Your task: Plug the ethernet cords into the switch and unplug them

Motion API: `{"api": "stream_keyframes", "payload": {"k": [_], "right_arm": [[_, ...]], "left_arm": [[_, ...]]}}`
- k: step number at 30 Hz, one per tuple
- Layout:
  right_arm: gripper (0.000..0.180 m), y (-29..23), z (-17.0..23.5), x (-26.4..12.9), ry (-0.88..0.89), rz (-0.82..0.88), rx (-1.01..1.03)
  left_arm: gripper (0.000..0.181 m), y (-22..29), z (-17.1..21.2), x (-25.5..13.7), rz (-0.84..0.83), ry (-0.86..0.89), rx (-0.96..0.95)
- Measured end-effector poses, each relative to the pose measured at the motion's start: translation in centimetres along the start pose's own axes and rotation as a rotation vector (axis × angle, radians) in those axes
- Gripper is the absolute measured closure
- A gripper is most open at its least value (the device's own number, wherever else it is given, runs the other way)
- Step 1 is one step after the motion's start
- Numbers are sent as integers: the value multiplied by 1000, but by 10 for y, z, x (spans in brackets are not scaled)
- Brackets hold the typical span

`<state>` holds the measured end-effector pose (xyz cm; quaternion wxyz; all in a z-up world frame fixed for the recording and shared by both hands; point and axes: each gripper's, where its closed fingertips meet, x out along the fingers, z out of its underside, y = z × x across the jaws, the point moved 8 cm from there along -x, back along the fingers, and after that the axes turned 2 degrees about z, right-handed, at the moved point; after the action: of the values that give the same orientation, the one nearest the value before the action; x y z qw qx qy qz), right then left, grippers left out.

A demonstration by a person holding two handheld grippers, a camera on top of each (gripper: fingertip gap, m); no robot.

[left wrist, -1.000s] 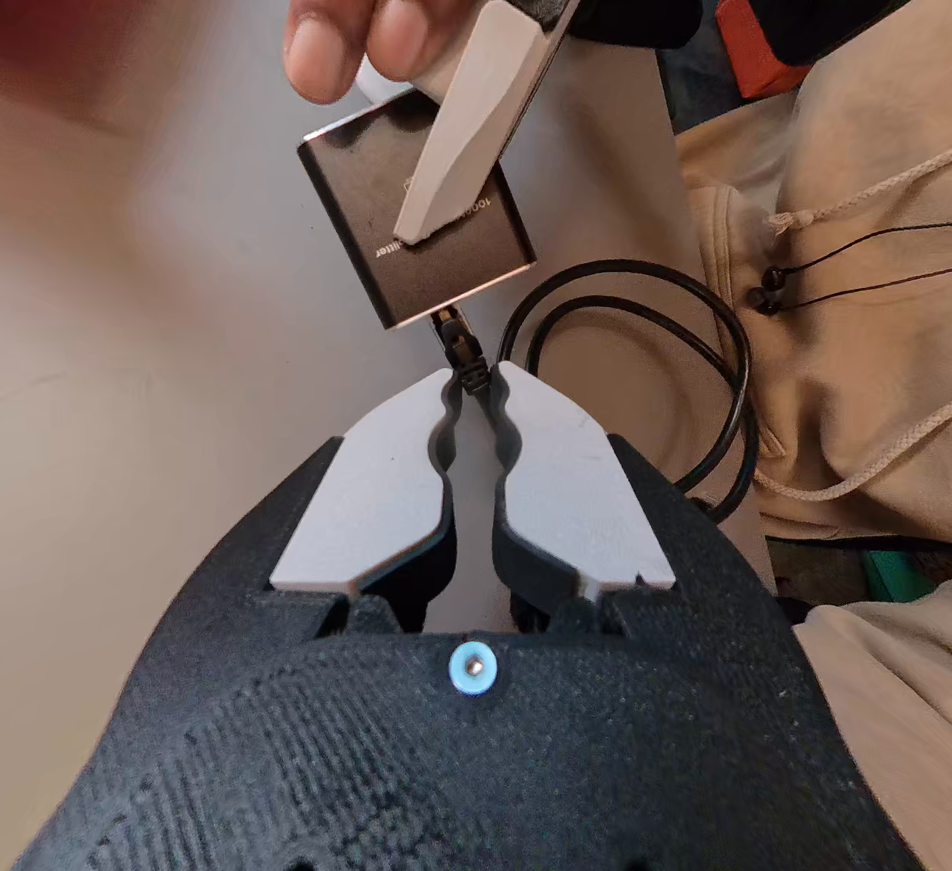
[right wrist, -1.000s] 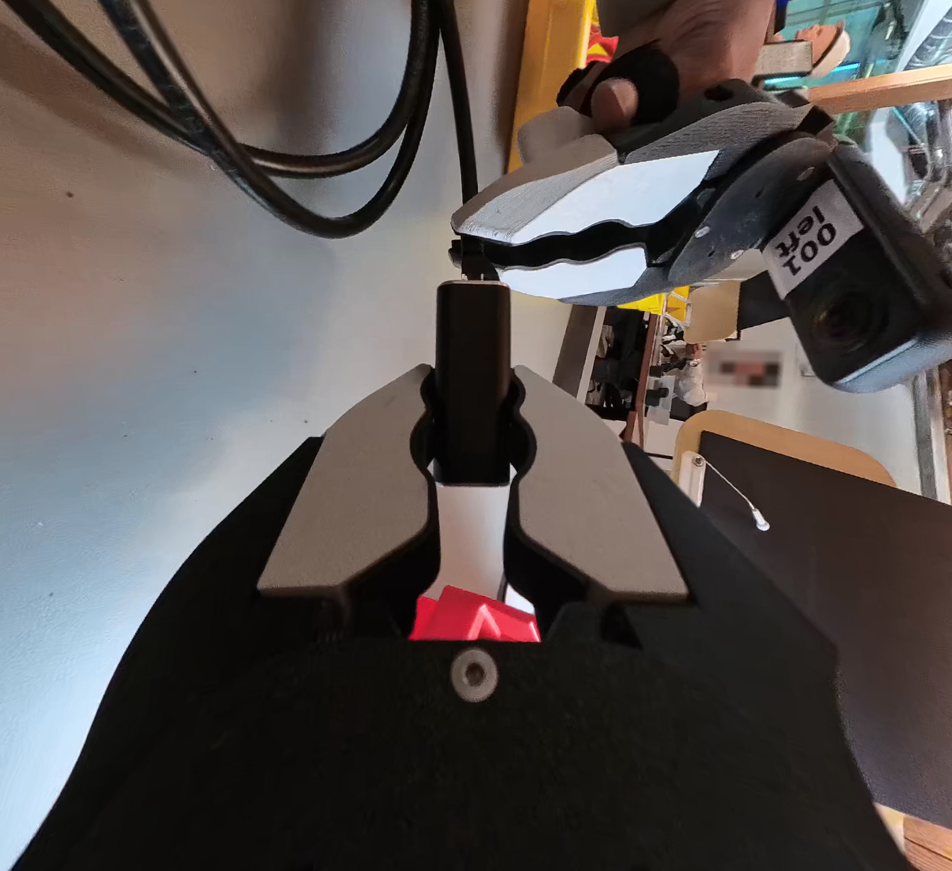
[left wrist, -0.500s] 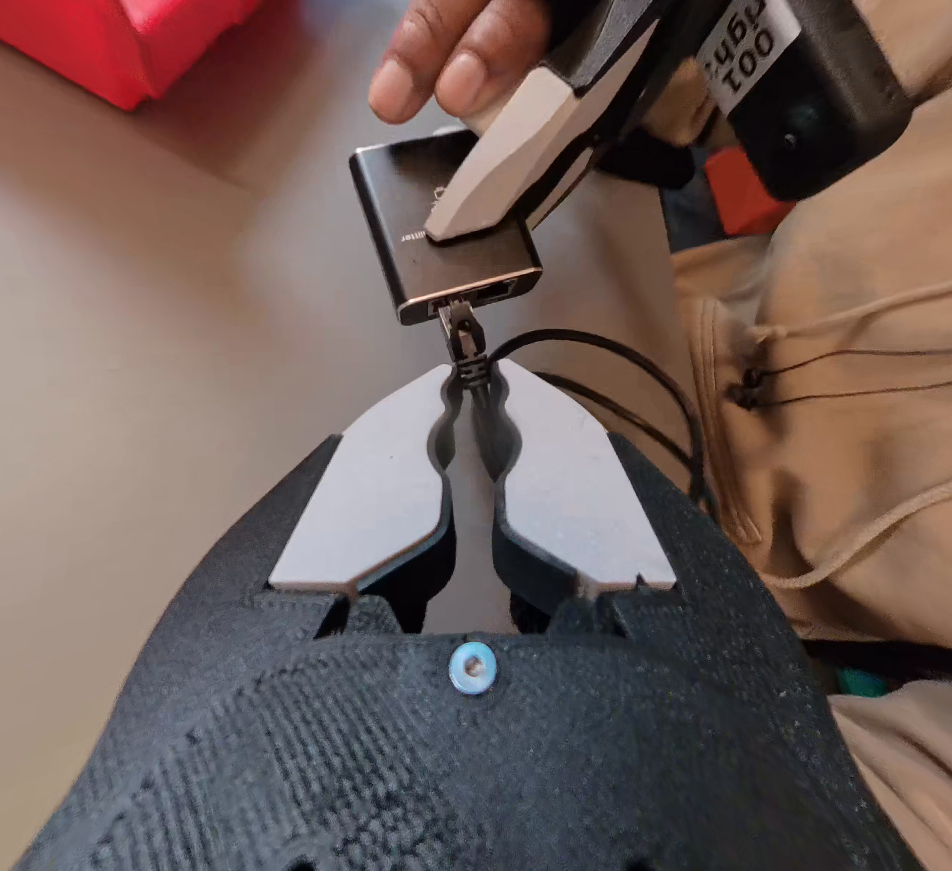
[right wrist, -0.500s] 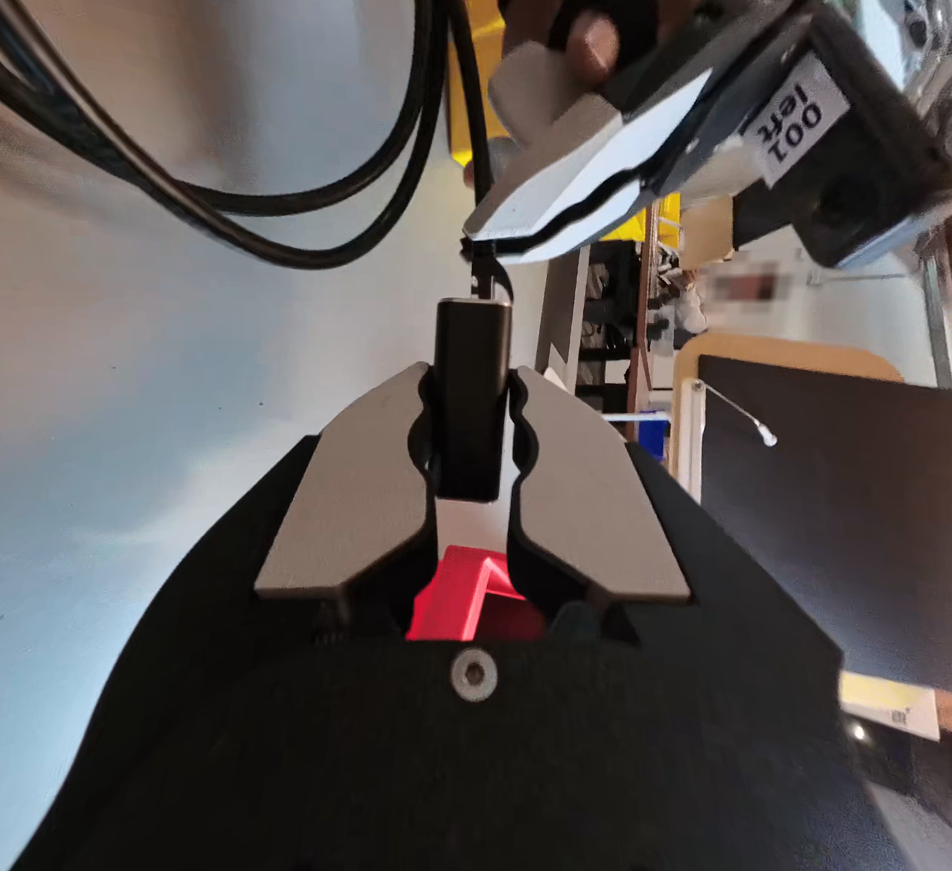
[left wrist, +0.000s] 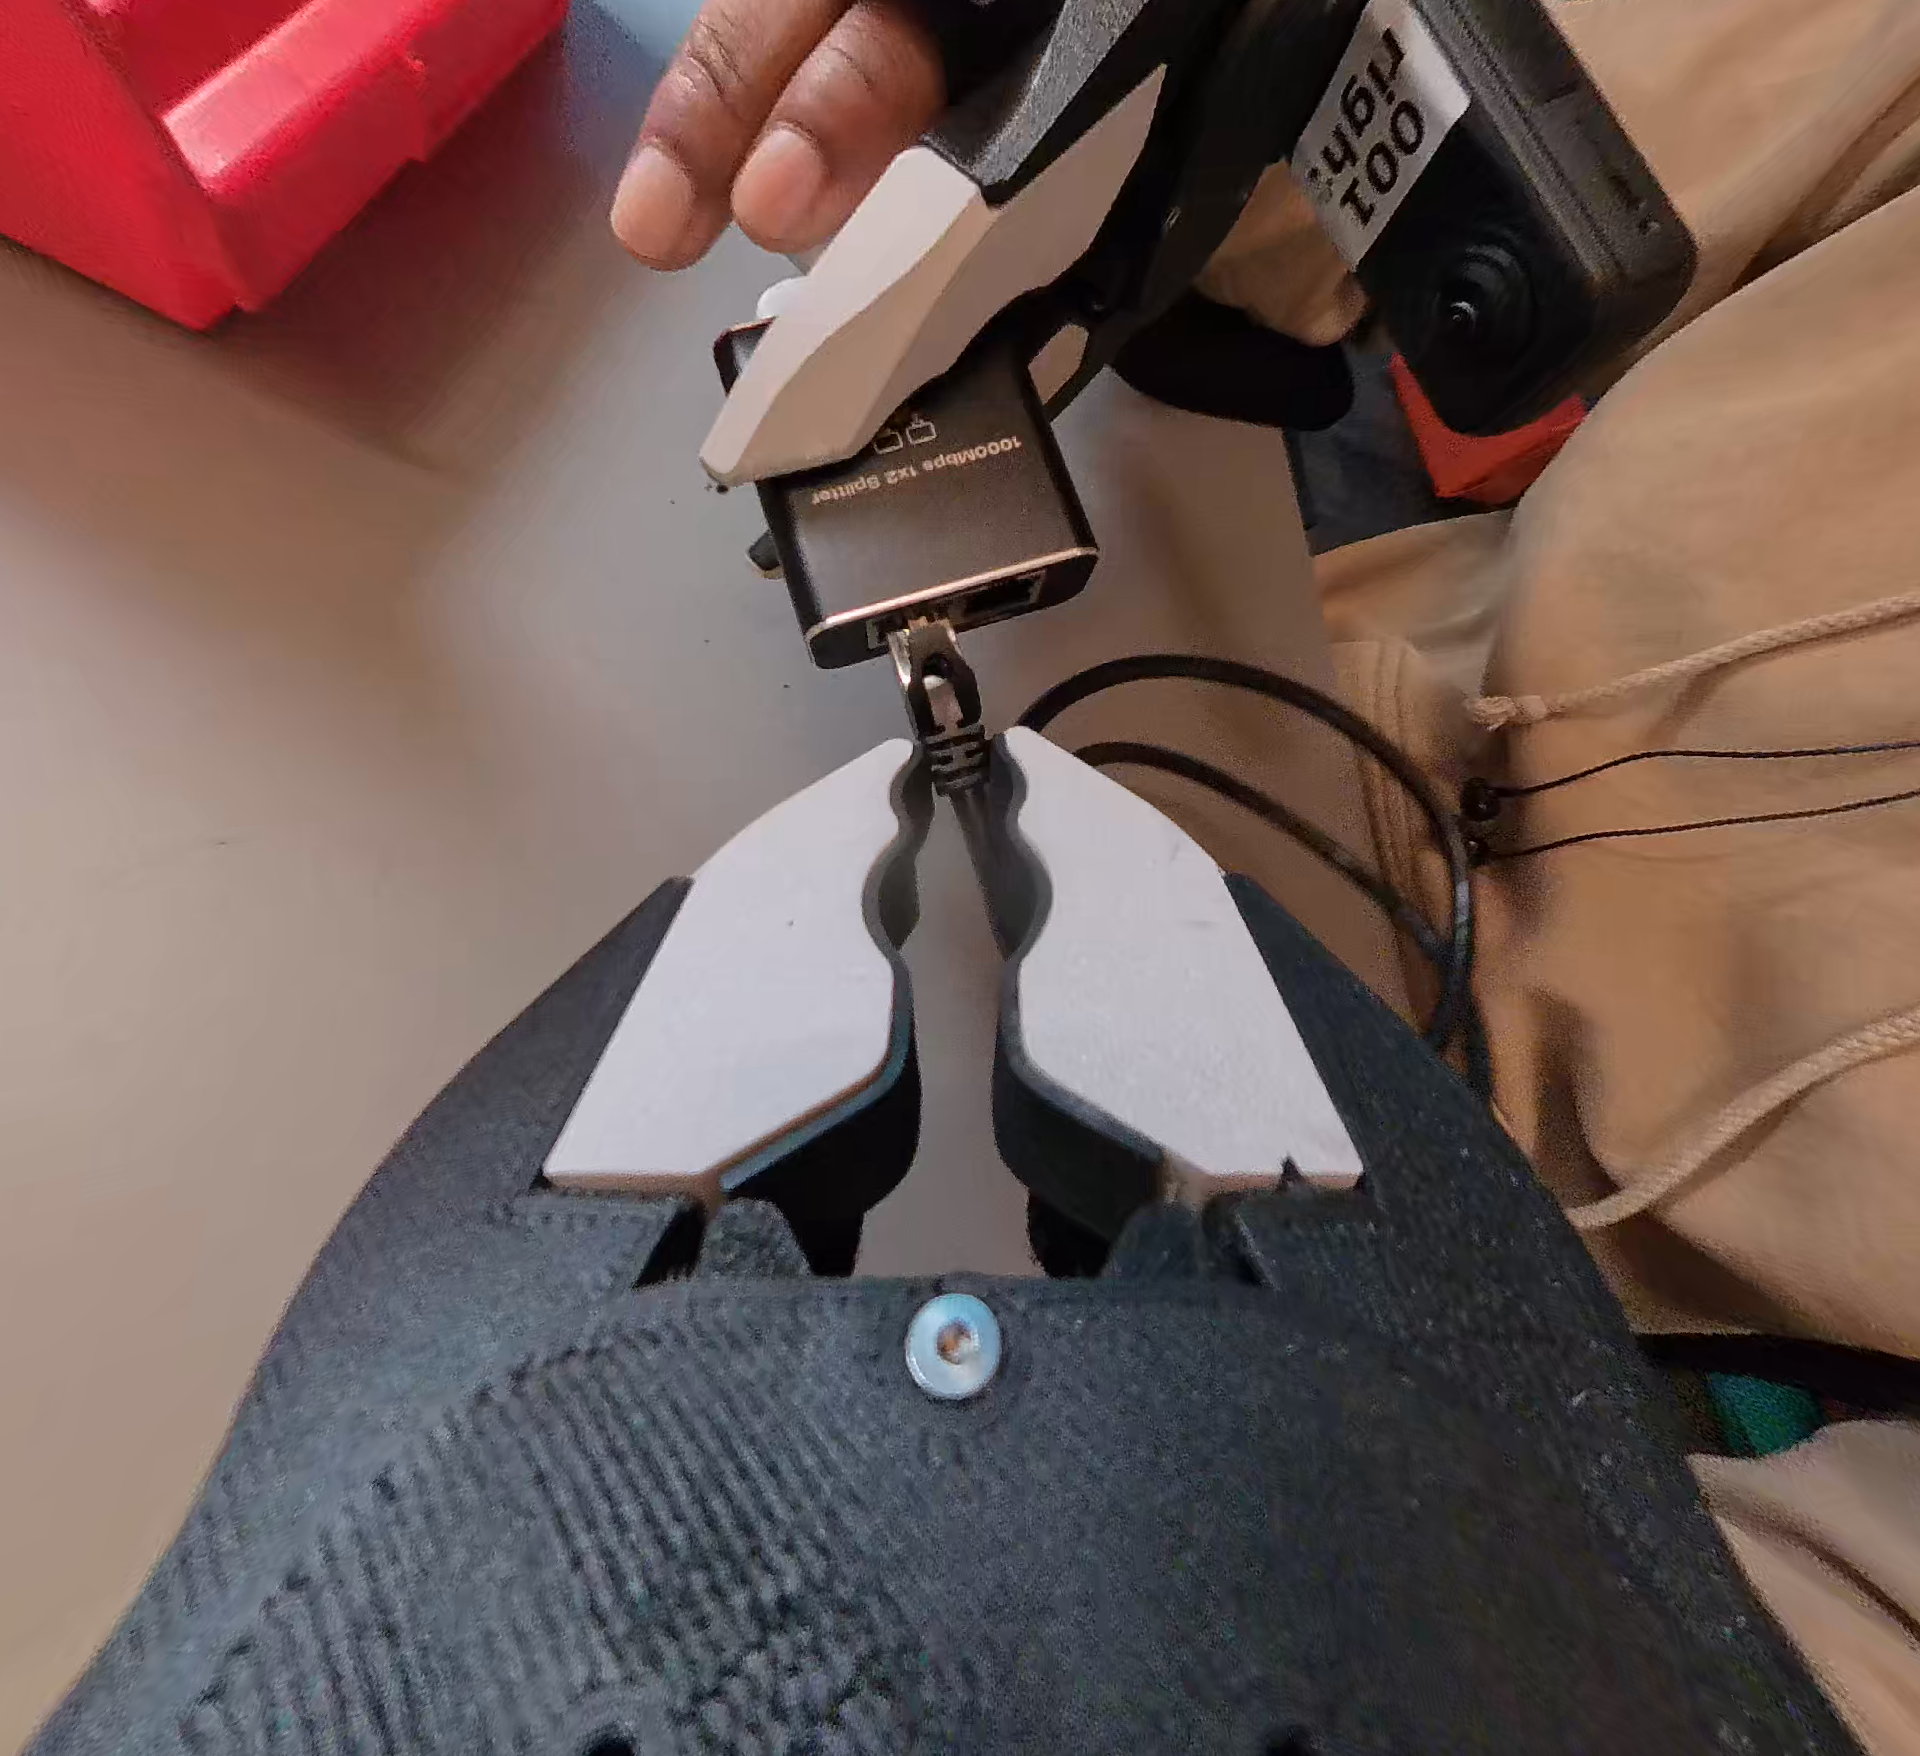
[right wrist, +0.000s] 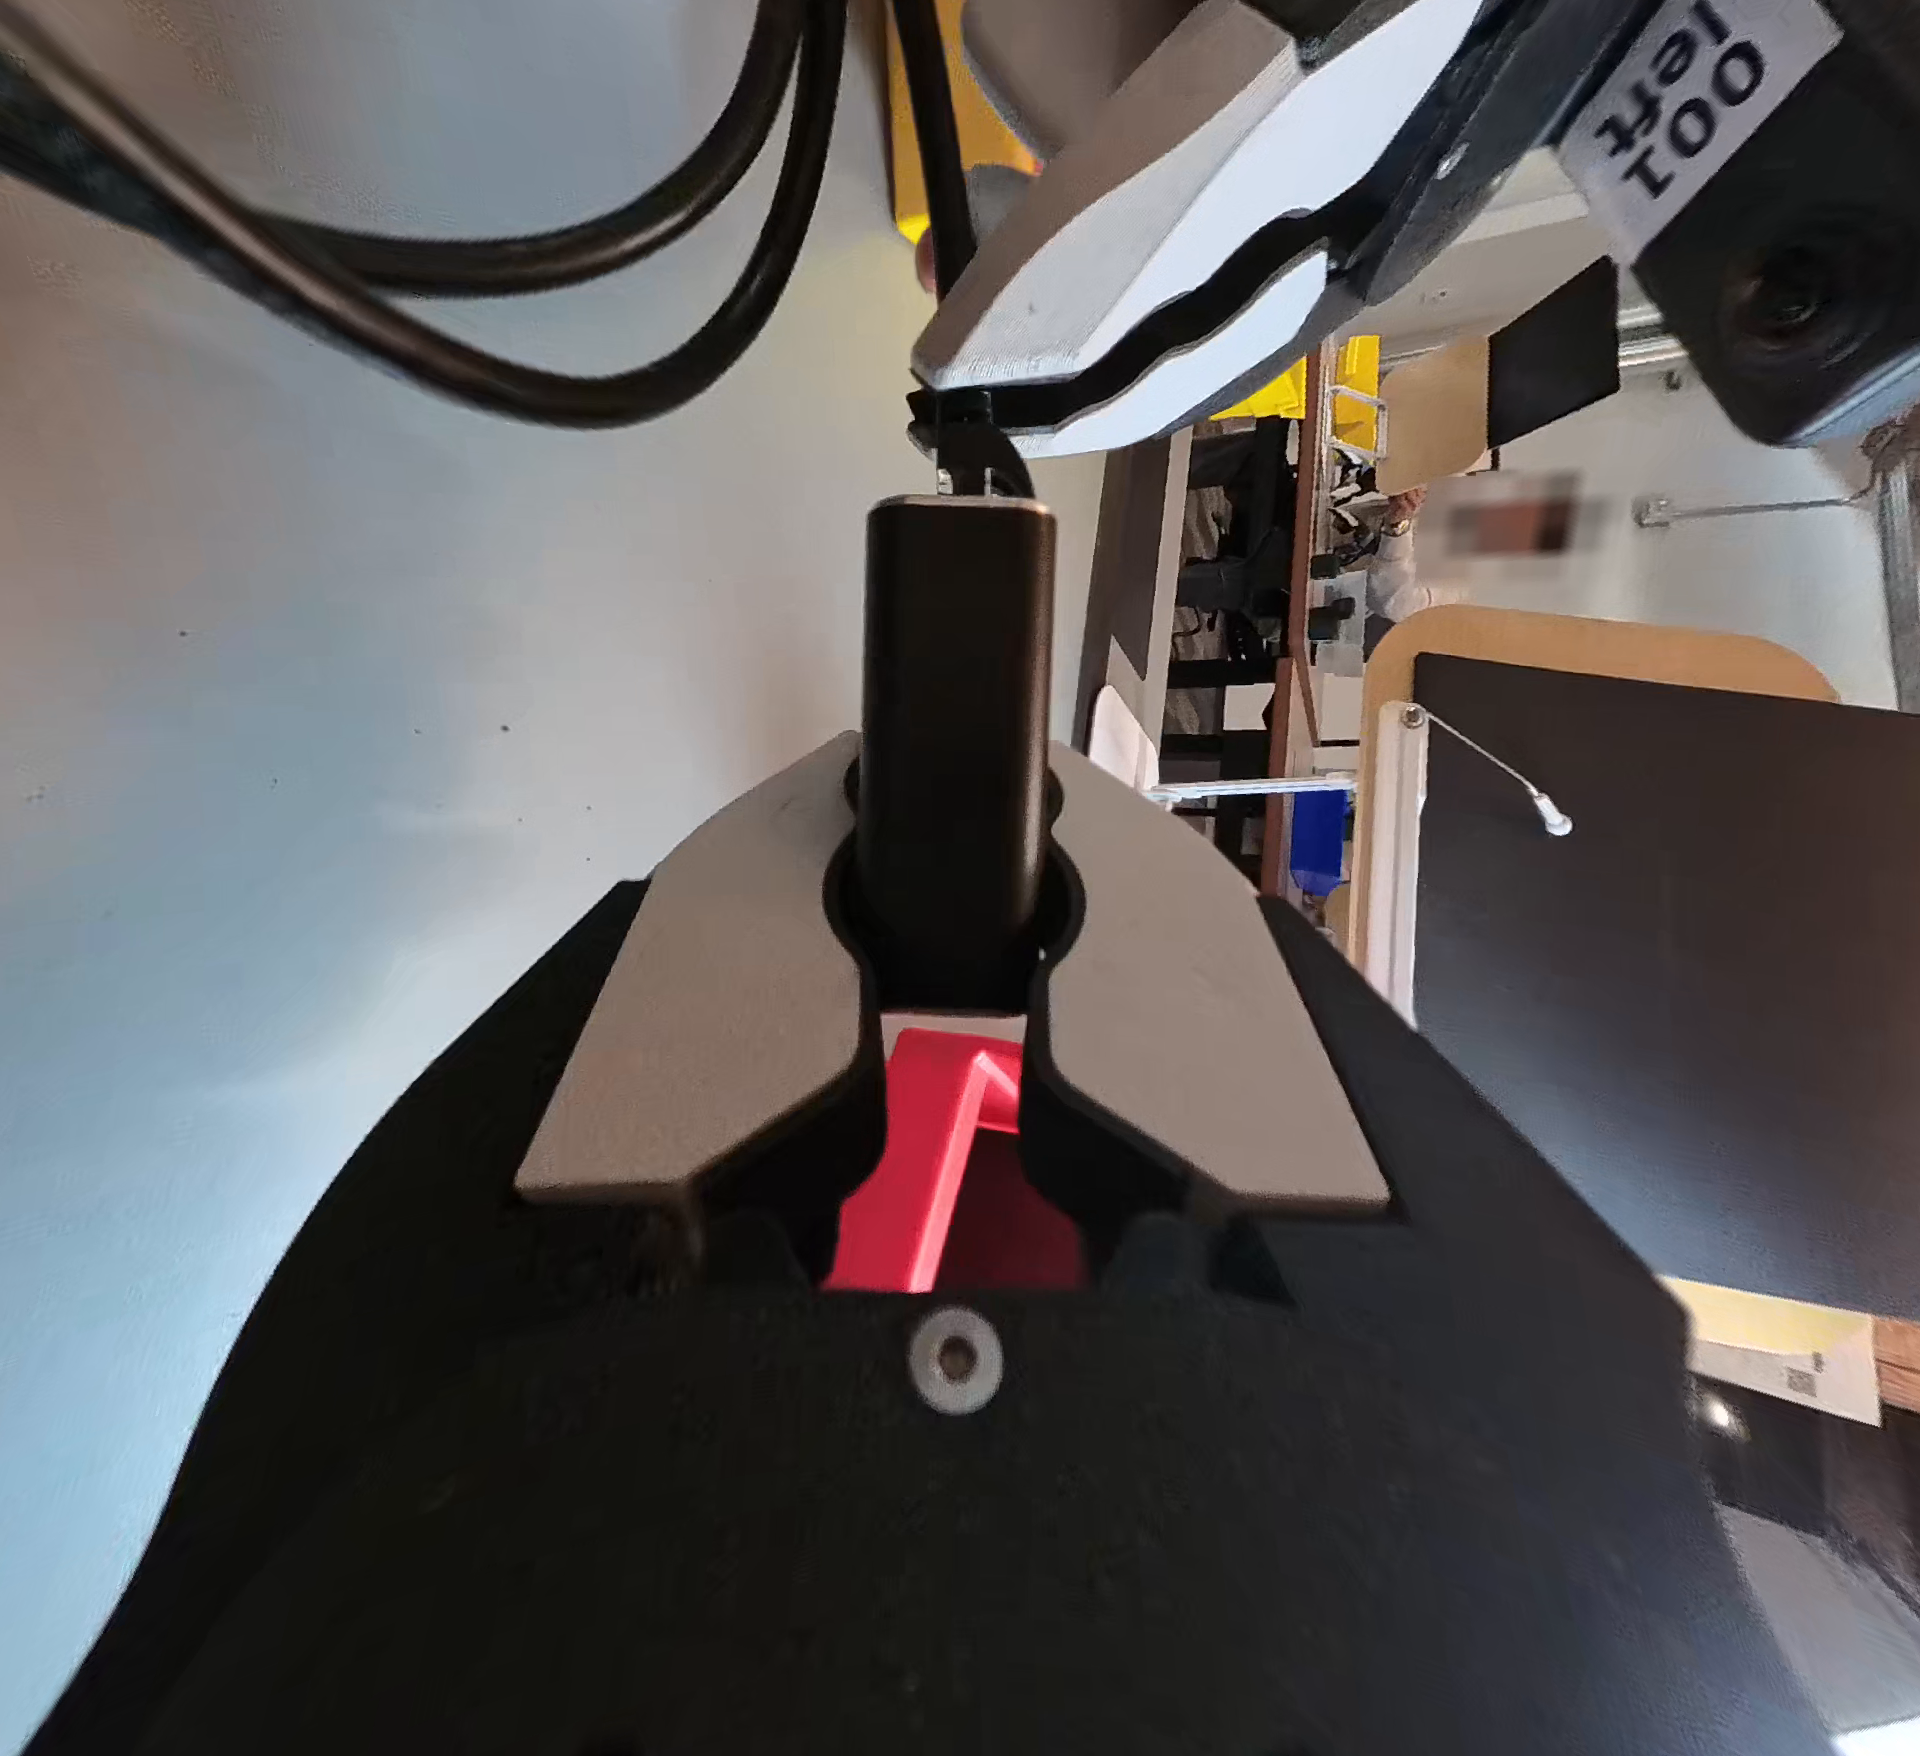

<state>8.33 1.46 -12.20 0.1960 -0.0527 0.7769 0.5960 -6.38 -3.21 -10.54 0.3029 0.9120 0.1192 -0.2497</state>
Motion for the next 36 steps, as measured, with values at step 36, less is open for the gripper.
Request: {"api": "stream_keyframes", "payload": {"k": [36], "right_arm": [[154,13,-2,-9,63,73,101]], "left_arm": [[165,-8,-9,-17,-113,193,-44]]}}
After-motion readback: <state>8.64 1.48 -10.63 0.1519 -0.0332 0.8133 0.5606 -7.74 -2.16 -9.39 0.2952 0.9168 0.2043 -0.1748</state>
